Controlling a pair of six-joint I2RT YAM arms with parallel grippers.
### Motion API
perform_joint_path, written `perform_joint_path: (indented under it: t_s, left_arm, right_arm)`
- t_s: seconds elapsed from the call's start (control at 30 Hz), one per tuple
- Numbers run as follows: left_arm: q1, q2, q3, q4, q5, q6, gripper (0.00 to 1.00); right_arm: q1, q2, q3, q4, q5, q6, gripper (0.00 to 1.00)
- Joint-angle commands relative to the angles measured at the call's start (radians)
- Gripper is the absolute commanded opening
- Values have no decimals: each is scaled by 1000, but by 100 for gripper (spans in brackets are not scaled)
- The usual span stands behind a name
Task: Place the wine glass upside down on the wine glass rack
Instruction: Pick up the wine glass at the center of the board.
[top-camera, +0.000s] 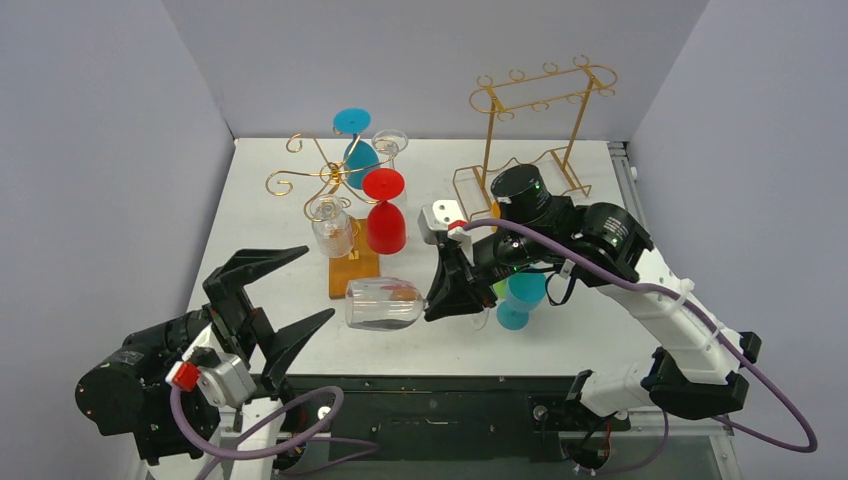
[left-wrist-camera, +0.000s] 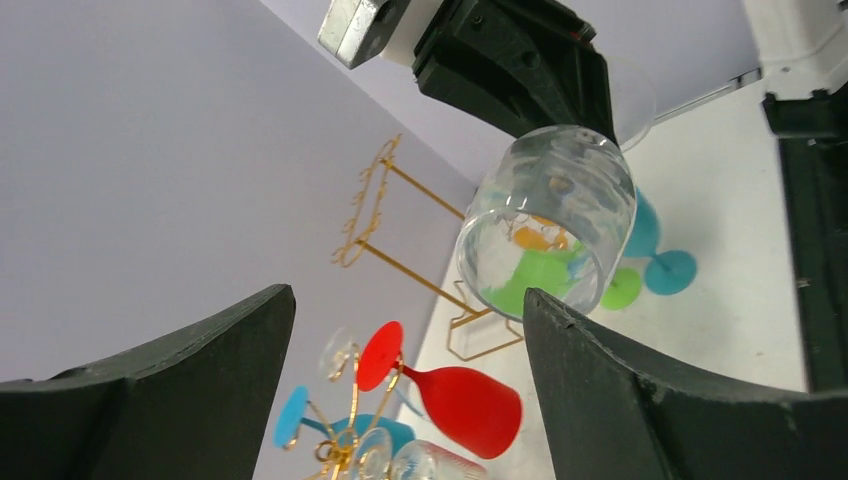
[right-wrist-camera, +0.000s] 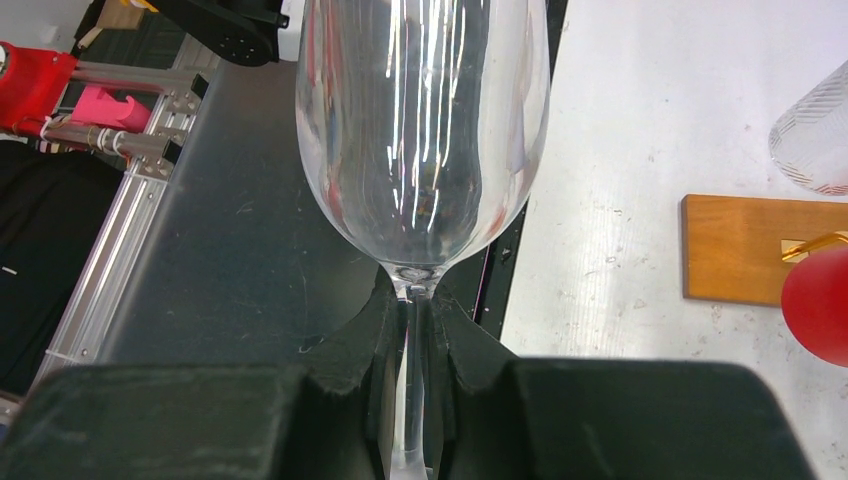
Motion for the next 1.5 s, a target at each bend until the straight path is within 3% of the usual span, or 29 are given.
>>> perform_joint_path:
  t_s: [0.0,0.17,0.33,0.6,0.8,1.0,1.17,1.47]
  left_arm:
    - [-3,39,-14,147,71,-265,80]
    - [-17,51,-19,133,96,-279,72]
    - [-19,46,-27,100,128,-267,70]
    - [-21,42,-39,94,130,-229,80]
    - [-21,43,-35,63,196,-211,82]
    - [-21,60,8,-95,305,-155,76]
    - [-21,68,1,-101,305,-136,70]
    - [-23,72,19,-166,305,-89,43]
  right_arm:
    - [30,36,58,6,-7,-44,0]
    - [53,66,72,-7,-1,-53,0]
    - [60,83,84,-1,-13,-50,0]
    - [81,125,137,-43,-3,-57,0]
    - [94,123,139,-43,4,-56,0]
    - [95,163,202,-57,-32,-72,0]
    - [109,207,238,-63,-53,-71,0]
    - [121,235,255,-22,-55,-39,0]
